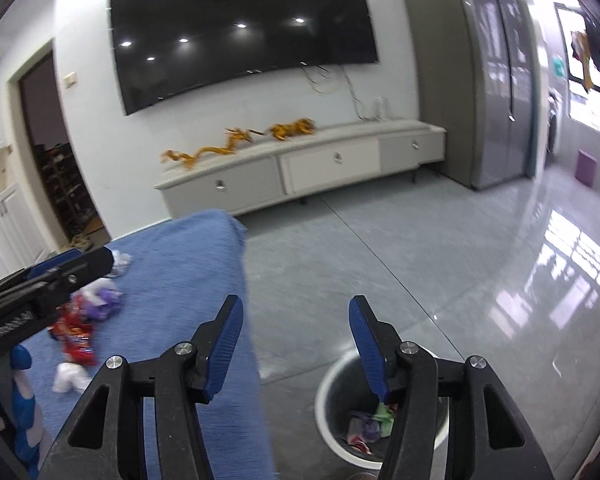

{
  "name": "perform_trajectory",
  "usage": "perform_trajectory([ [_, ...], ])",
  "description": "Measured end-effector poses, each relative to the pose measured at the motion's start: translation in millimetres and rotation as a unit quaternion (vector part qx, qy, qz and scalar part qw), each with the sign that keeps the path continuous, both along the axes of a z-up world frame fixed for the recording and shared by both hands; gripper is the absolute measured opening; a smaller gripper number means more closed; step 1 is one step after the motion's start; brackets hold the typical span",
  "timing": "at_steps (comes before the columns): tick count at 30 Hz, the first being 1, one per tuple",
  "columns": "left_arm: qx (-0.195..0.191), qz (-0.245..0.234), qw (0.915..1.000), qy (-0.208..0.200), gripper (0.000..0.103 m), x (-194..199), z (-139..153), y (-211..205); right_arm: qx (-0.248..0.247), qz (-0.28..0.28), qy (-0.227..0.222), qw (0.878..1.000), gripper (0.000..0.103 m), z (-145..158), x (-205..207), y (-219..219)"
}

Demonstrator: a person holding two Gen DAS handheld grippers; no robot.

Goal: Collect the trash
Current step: 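Return both tools to the trash pile on the rug, then grasp the silver-printed snack bag with the left tool while the right tool grasps the white plastic bag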

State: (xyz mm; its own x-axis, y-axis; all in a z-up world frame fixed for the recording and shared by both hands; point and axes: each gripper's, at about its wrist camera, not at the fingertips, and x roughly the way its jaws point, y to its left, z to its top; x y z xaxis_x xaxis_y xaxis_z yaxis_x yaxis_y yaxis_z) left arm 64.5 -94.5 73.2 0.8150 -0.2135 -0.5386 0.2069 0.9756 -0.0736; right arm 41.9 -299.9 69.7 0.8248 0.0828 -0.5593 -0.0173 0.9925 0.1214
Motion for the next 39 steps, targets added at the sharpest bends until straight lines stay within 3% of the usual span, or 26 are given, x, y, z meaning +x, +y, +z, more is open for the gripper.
perform_trajectory([
  [9,-0.034,0.055,0.9975,-0.029,0.062,-28,15,82,-0.035,0.044,-0.033,0.998,0.054,40,-22,63],
  [16,-0.049,0.106,0.9930,-0.018,0.063,-38,2,164,-0.051,0.093,-0.034,0.994,0.055,44,-26,114],
  [27,-0.059,0.208,0.9757,0.036,0.063,-34,-45,289,-0.046,0.220,0.049,0.973,0.055,-16,-3,201],
  [32,-0.065,0.203,0.9748,0.067,0.063,-20,-69,305,-0.039,0.275,0.096,0.956,0.055,-50,9,232],
  [39,-0.067,0.163,0.9787,0.105,0.063,23,-93,291,-0.039,0.321,0.152,0.934,0.055,-95,28,253],
])
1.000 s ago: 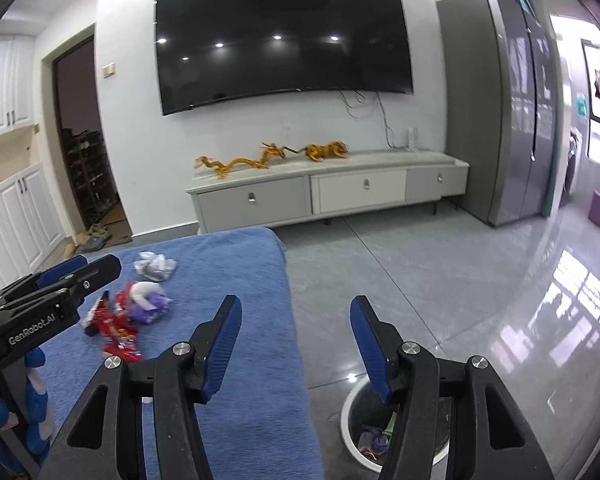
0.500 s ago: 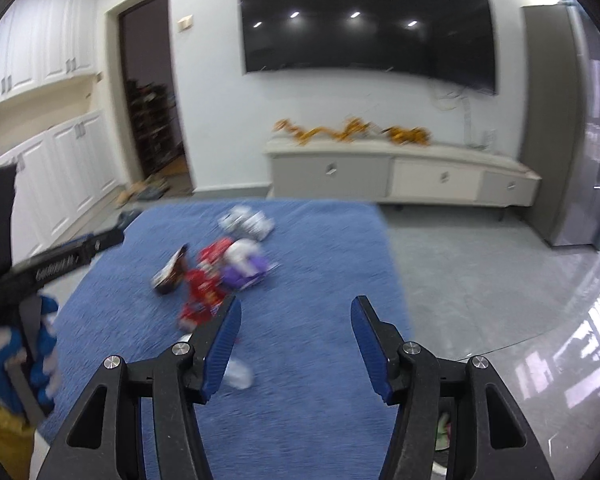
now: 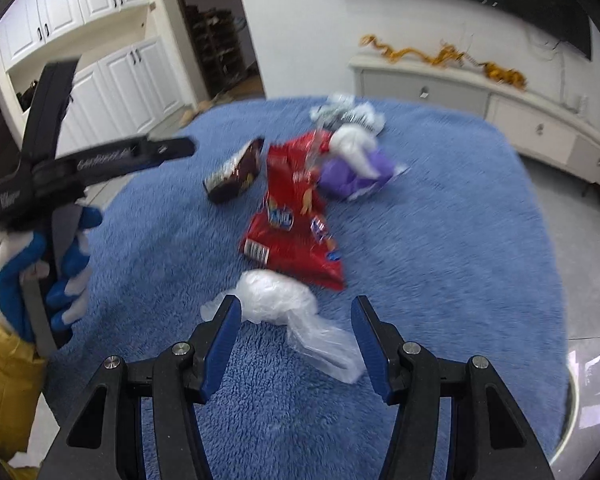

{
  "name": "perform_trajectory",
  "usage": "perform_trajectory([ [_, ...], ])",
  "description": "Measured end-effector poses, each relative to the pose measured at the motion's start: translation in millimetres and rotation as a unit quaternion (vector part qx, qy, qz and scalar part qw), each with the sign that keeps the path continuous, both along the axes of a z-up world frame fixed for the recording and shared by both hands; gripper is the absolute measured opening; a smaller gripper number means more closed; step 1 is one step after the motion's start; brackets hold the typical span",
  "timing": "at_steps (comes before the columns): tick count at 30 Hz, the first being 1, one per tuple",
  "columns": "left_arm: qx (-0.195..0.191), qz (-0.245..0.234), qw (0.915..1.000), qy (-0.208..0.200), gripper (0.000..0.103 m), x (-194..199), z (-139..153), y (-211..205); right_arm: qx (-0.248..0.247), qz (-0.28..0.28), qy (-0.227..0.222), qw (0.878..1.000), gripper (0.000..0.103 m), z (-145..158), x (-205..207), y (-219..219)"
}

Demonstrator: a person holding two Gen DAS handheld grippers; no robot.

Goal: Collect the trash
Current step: 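Grasp the silver-printed snack bag with the left tool while the right tool grasps the white plastic bag, then carry both bags over the bin and open both tools to drop them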

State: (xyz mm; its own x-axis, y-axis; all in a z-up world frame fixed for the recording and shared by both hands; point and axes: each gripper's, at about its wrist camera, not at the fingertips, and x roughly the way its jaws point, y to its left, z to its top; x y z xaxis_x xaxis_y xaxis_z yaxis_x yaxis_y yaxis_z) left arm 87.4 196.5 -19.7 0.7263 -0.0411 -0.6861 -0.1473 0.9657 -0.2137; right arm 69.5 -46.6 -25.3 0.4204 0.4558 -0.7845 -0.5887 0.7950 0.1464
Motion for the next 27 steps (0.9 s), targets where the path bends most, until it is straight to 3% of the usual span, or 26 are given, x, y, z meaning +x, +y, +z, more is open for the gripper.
perform_trajectory([
  [6,-0.002,-0.019,0.9991,0.037,0.062,38,-26,-13,0.011,0.020,0.033,0.999,0.046,-19,7,-1],
  [7,-0.002,-0.018,0.9988,0.046,0.059,41,-31,-15,0.014,0.024,0.034,0.999,0.040,-19,7,-1],
  [8,-0.003,-0.017,0.9985,0.052,0.047,43,-36,-16,0.016,0.030,0.034,0.999,0.034,-19,7,-2],
  [10,-0.005,-0.019,0.9982,0.057,0.037,40,-39,-17,0.014,0.039,0.033,0.999,0.028,-18,4,-2],
  [12,0.000,-0.019,0.9986,0.050,0.035,35,-36,-19,0.012,0.045,0.029,0.998,0.021,-18,-1,-3],
  [21,0.024,-0.004,0.9997,-0.009,0.032,-28,15,-30,0.063,0.034,0.001,0.997,0.014,15,-27,-37],
  [27,0.022,-0.074,0.9955,-0.055,0.032,-50,64,-88,0.095,-0.014,-0.045,0.994,0.014,48,-39,-87],
])
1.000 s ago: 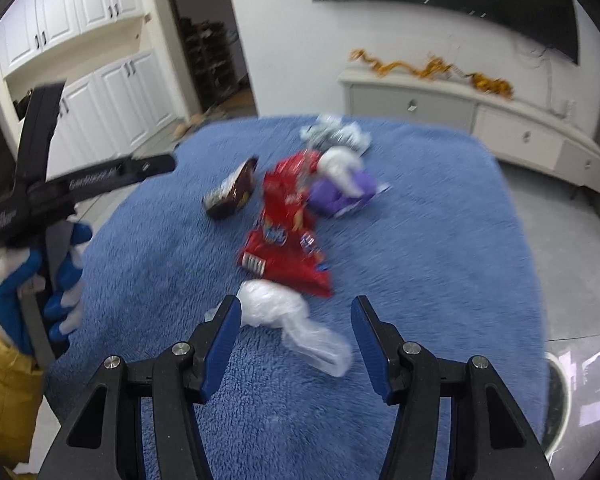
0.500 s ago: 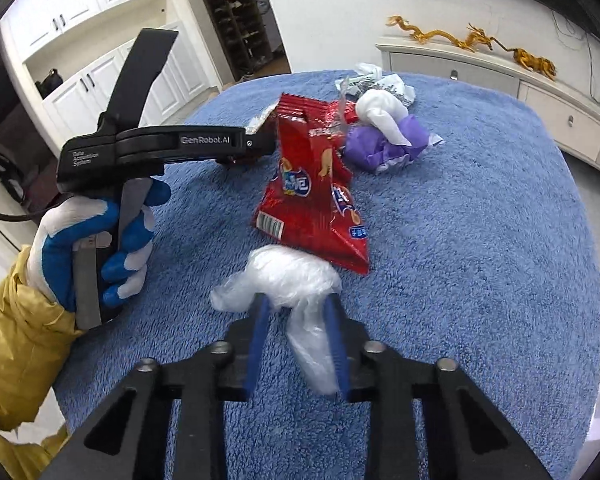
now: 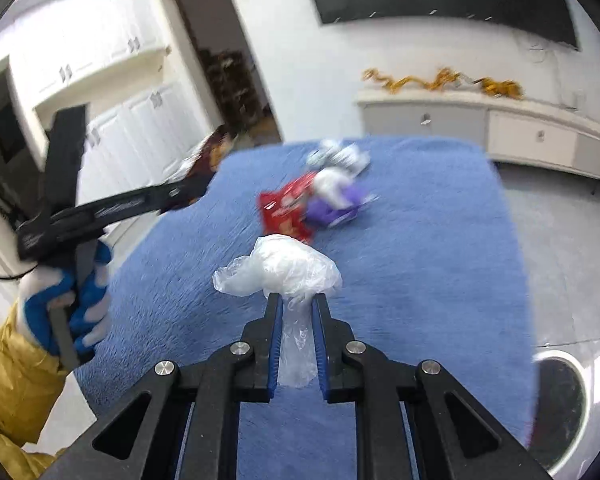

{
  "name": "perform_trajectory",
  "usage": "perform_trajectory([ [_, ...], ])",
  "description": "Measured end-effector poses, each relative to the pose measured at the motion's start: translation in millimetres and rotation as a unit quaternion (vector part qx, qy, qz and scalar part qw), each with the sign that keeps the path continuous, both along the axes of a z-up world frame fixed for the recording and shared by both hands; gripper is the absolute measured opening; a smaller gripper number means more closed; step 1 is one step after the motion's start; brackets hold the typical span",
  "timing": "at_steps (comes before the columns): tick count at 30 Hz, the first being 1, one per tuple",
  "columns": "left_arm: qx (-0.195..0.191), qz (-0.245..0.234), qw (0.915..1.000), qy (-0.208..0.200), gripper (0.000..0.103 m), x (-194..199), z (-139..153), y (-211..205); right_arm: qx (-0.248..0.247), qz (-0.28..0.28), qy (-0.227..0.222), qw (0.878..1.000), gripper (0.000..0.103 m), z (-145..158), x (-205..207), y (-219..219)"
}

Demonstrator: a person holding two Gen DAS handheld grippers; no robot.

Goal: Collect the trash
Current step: 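Carry both bags over the bin and open both tools to drop them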

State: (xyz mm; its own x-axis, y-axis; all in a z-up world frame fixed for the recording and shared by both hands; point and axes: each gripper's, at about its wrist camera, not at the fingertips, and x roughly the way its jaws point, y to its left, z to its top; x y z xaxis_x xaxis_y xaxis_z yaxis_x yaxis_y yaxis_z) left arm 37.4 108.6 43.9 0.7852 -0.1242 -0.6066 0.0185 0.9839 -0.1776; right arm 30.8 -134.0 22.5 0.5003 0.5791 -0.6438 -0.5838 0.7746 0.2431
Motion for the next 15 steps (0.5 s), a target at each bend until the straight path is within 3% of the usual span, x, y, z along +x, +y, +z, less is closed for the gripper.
perform_trajectory([
  [8,0.006,-0.139,0.9902,0.006,0.032,22,17,-137,0.014,-0.151,-0.029,0.988,0.014,23,-7,-120],
  [15,0.016,-0.241,0.9692,0.046,0.033,55,-4,-254,0.009,-0.293,0.006,0.956,0.014,-7,4,-227],
])
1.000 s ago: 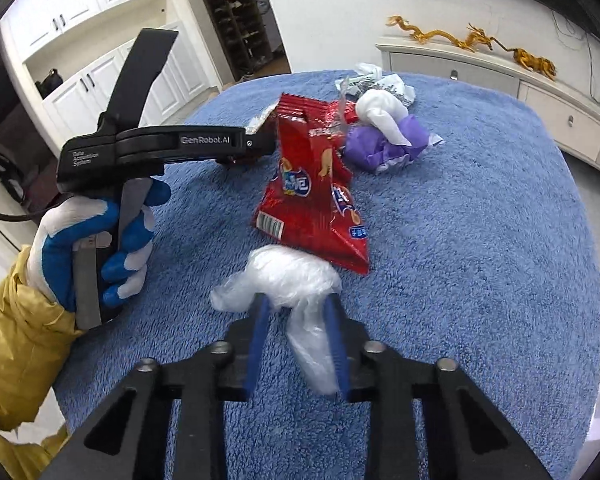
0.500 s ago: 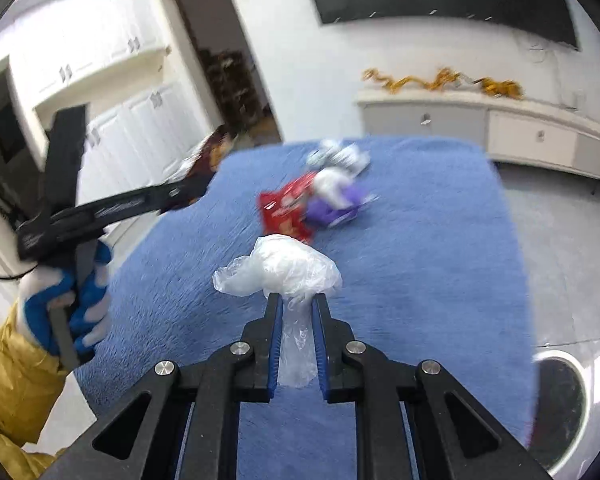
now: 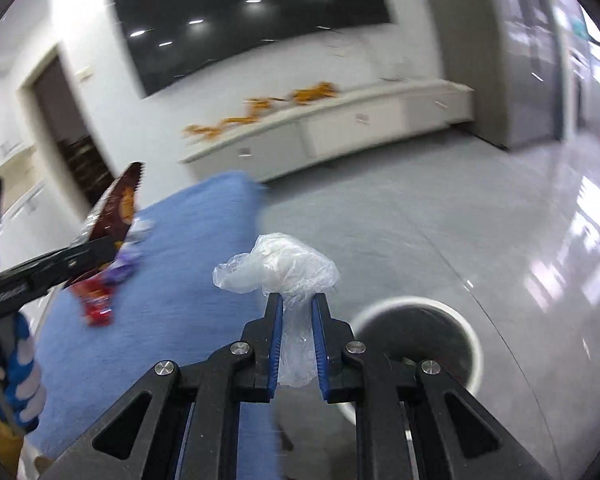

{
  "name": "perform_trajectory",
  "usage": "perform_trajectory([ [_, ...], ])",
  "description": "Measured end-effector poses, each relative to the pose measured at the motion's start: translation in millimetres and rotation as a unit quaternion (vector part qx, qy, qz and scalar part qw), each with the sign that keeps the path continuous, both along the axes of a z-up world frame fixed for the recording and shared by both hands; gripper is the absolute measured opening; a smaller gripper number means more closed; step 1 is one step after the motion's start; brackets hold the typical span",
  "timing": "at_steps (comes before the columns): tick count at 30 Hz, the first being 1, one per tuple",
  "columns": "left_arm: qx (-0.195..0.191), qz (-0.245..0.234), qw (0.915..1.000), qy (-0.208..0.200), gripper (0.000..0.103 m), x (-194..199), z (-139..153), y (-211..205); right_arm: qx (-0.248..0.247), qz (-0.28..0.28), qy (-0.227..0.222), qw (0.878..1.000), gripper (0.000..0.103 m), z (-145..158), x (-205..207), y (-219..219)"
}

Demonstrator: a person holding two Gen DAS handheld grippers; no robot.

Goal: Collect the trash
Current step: 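Carry both bags over the bin and open both tools to drop them, then return both tools to the remaining trash on the rug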

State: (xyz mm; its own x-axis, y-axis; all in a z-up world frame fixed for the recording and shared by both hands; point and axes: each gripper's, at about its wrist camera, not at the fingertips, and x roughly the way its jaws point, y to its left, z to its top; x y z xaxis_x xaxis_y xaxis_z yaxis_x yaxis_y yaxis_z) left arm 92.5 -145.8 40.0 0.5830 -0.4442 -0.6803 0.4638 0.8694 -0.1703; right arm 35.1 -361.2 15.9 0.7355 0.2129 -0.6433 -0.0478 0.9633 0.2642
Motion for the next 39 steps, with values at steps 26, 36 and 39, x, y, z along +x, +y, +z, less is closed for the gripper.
perform_trajectory([
  [26,-0.014,-0.063,0.9973,0.034,0.061,22,-21,-101,0.031,-0.129,0.058,0.990,0.046,-55,5,-82],
  [36,-0.036,0.017,0.9990,-0.021,0.061,-14,25,0,0.009,-0.076,-0.013,0.997,0.046,18,-10,-28],
  [39,-0.043,0.046,0.9974,-0.035,0.061,-23,34,36,-0.001,-0.055,-0.029,0.998,0.046,38,-13,-6],
])
